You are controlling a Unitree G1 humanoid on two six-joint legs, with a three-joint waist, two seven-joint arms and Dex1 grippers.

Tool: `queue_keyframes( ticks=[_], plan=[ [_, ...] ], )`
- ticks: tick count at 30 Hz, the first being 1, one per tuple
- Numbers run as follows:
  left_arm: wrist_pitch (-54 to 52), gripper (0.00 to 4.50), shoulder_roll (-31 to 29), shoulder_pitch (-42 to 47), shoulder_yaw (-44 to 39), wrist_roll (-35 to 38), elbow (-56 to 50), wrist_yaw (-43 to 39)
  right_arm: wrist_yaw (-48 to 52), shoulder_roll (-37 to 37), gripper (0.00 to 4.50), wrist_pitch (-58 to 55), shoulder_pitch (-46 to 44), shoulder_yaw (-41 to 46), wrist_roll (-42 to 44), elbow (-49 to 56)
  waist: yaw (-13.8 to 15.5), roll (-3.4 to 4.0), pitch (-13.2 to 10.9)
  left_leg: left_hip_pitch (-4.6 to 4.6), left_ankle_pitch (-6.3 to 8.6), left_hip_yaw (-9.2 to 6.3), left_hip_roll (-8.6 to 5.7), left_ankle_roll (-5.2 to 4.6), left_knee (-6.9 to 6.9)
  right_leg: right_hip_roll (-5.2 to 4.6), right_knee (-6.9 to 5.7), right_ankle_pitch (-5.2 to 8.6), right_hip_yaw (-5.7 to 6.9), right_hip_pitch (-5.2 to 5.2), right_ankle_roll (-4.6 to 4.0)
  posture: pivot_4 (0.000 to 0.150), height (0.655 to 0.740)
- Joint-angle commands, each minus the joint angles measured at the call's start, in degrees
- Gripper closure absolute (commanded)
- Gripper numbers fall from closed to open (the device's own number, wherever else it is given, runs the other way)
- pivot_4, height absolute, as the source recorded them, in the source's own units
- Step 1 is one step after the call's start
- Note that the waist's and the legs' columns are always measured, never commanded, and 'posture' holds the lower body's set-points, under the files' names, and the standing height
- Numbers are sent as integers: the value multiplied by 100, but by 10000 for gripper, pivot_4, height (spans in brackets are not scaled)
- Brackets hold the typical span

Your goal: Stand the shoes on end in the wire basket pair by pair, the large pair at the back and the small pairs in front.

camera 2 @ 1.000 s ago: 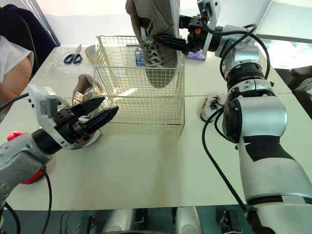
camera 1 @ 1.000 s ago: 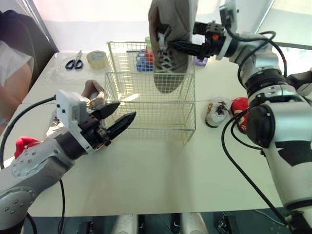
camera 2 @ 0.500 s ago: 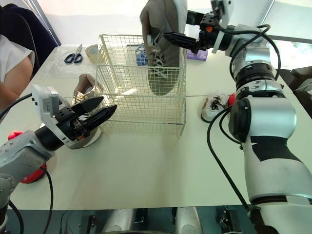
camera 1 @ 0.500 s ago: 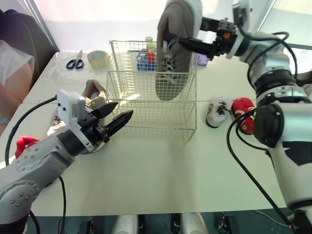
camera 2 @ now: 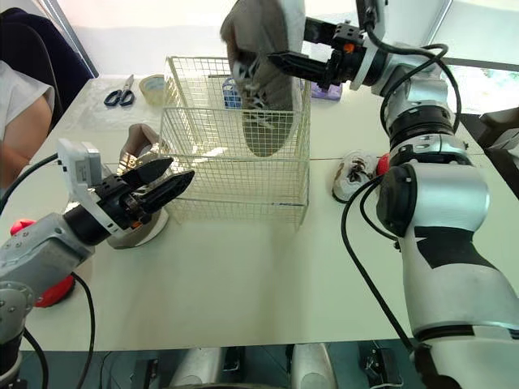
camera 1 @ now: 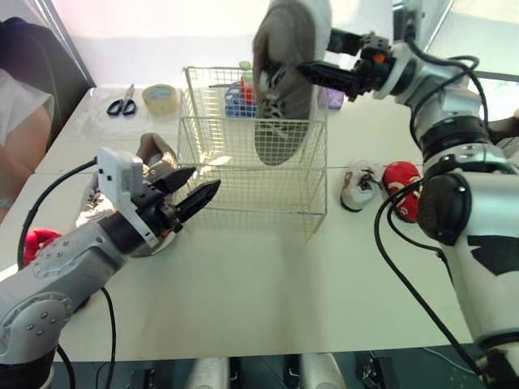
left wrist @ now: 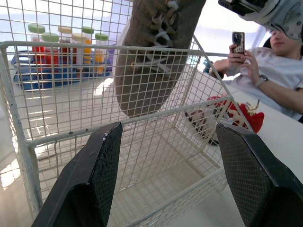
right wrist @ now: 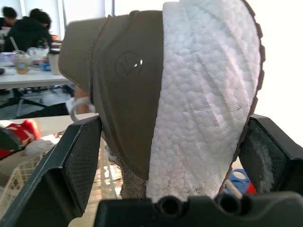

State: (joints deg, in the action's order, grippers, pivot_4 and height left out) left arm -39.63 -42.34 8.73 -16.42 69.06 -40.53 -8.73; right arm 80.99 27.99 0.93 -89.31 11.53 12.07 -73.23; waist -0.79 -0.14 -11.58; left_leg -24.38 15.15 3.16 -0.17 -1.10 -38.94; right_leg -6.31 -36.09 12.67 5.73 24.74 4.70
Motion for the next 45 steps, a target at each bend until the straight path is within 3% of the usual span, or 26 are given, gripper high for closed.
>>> queue_keyframes(
  ticks=[1, 8, 17, 21, 23, 27, 31, 33, 39, 45],
  plan=[
    [39, 12955, 38, -25, 6, -97, -139, 3, 64, 3, 468, -113, -63, -36, -15, 277, 15, -1, 0, 0, 0, -1, 0, 0, -1, 0, 0, 0, 0, -1, 0, 1500, 7400],
    [35, 12955, 123, -72, 14, -157, -178, 51, -151, 127, 468, 80, 29, -62, -107, 271, 3, -1, 1, 2, 0, -2, 0, 0, -3, 0, 0, 0, 0, -4, 0, 1500, 7400],
    [11, 12955, -34, -299, -558, 162, -113, 125, -420, 1109, 468, -37, 21, 196, 35, 547, 6, -1, 1, 2, 0, -1, -4, 0, -4, -5, 4, 0, -1, -6, 0, 1500, 7400],
    [-153, 337, -432, -291, -1130, 304, 234, 313, -326, 1519, 0, -325, 350, 277, 150, 1050, 4, 0, 1, 6, 1, -3, 2, 0, -2, 0, 0, 0, 0, -5, -1, 1500, 7400],
    [-305, 337, -837, -105, -1449, -82, 695, 626, -211, 1641, 0, -792, 609, 178, 267, 1859, 6, 1, 1, 7, 1, -3, 2, -1, -2, 0, 0, 0, 0, -5, -1, 1500, 7400],
    [-1384, 337, -2002, 453, -1560, -210, 2171, 812, 274, 1790, 0, -3092, 1637, -288, 1246, 5118, -13, 9, -3, 7, 12, -7, 5, -21, -1, 7, -12, 0, 2, 1, -1, 1500, 7400],
    [-2025, 337, -2949, 1263, -569, -827, 3559, -156, 613, 2183, 0, -4220, 2898, -842, 2021, 7707, 33, 6, 1, 9, 12, -11, 12, -20, 4, 17, -14, 1, 3, 3, 0, 1500, 7400],
    [-2199, 337, -3095, 1882, 106, -1251, 4184, -591, 643, 2315, 0, -4531, 3345, -977, 2336, 8490, 58, 5, 1, 9, 13, -15, 9, -19, 3, 21, -6, 2, 7, -6, 1, 1500, 7400],
    [-2091, 337, -2740, 3677, 1833, -2754, 5619, -2078, 245, 2354, 0, -4508, 4260, -1294, 2349, 9371, 170, -16, 6, 6, 10, -7, 5, -15, -10, 21, 0, 1, -1, -6, 1, 1500, 7400],
    [-1736, 337, -2119, 4560, 2479, -3801, 6546, -3060, -576, 2258, 0, -4544, 4814, -1355, 2235, 9802, 155, -21, 4, 2, 0, 2, 7, 0, -11, 22, -2, 1, -5, -2, 1, 1500, 7400]
  ],
)
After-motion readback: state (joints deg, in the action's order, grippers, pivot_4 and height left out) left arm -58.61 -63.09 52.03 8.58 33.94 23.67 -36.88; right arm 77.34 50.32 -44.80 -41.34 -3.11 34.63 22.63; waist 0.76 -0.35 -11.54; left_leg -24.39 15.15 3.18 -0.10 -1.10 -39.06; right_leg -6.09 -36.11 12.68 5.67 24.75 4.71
